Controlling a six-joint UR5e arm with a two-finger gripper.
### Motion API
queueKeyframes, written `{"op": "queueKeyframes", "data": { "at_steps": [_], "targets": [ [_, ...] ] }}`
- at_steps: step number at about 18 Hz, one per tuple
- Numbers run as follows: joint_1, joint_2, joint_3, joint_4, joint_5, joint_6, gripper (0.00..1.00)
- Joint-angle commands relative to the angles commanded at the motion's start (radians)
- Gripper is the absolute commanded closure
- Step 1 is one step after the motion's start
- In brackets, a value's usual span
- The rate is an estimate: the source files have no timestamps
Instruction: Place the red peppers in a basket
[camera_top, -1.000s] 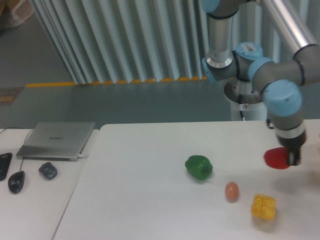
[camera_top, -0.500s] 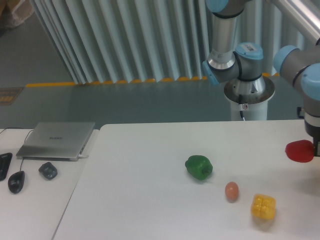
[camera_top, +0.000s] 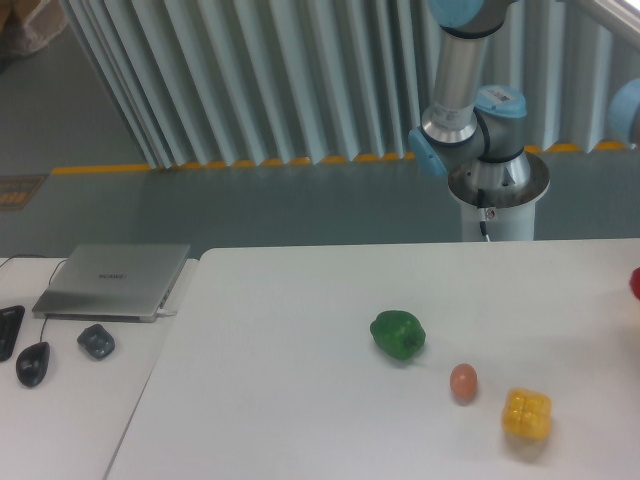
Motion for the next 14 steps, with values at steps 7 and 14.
{"op": "queueKeyframes", "data": {
  "at_steps": [7, 14],
  "targets": [
    [0.057, -0.028, -0.015, 0.087, 0.008, 0.043, 0.95],
    [0.057, -0.038, -0.038, 0.11, 0.002, 0.02, 0.0]
  ]
}}
